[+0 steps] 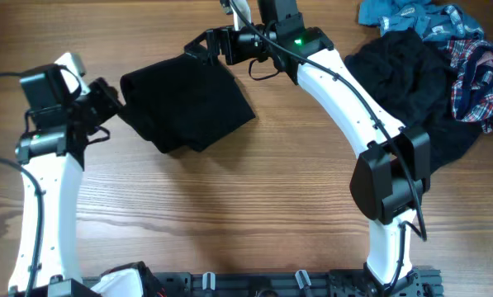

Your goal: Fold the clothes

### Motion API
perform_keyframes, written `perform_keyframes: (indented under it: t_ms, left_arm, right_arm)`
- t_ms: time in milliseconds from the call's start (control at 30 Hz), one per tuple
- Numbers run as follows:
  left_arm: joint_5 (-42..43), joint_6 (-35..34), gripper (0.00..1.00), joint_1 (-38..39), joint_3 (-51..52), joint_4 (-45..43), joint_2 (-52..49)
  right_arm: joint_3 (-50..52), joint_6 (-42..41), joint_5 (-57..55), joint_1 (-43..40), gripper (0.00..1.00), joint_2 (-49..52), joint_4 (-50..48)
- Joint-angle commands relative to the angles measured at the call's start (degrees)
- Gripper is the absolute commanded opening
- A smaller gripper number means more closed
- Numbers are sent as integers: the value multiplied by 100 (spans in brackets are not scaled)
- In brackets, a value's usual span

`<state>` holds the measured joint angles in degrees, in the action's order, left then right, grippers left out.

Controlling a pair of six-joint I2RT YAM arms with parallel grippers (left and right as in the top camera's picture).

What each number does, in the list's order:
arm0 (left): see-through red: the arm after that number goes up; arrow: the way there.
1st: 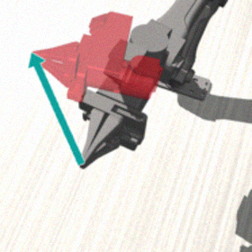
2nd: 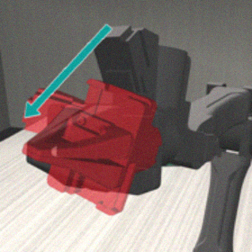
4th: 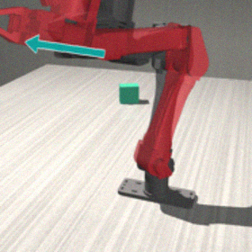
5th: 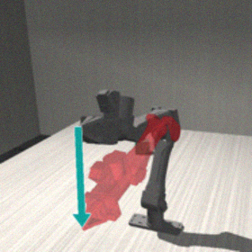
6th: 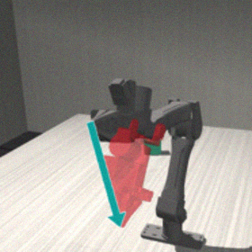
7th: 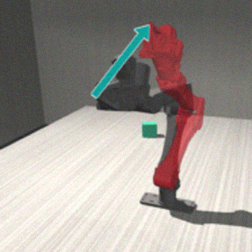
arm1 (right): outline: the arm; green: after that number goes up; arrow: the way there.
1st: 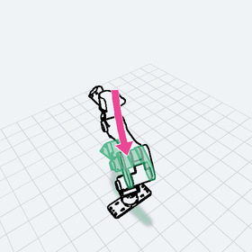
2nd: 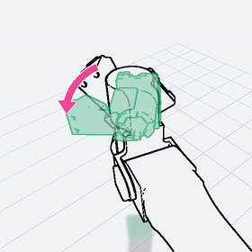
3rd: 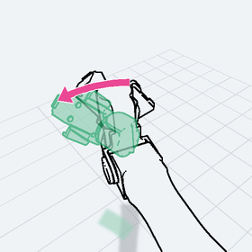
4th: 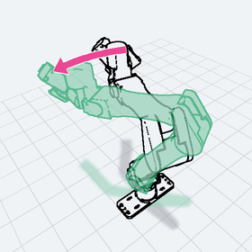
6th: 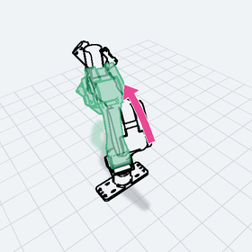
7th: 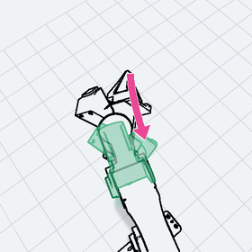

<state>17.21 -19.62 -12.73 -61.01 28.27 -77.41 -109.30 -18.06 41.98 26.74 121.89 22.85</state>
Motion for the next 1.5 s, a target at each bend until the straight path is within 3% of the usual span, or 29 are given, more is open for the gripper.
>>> perform_keyframes:
  t_ms: [0,267,467,500,533,600,633,867,1267,1467]
  left_arm:
    - [-61,-11,4,448,-9,-286,-234]
    - [-304,-35,4,1263,-9,-1773,-1073]
    - [-365,-35,4,1287,-9,-1996,-1742]
    - [-376,-35,4,1268,-9,-1993,-1794]
    - [-385,-33,4,1233,-9,-1989,-1821]
    - [-417,-33,4,1193,-9,-1989,-1823]
    - [-498,-33,4,1174,-9,-1976,-1823]
    - [-1202,-28,4,1161,-7,-1825,-1875]
    - [-1307,-31,4,1067,-7,-2385,-2846]
    - [-1329,-31,4,892,-7,-2723,-3156]
  right_arm:
    - [-46,168,59,2,100,232,55]
    - [-46,385,245,192,99,343,514]
    - [-46,614,271,188,85,343,1115]
    - [-46,612,273,186,79,343,1152]
    - [-46,610,310,179,62,343,1161]
    - [-46,584,321,168,12,343,1156]
    - [-46,581,400,168,4,343,1154]
    - [-44,608,216,308,4,378,1443]
    - [452,319,282,699,4,675,1222]
    - [999,-44,232,717,4,859,627]
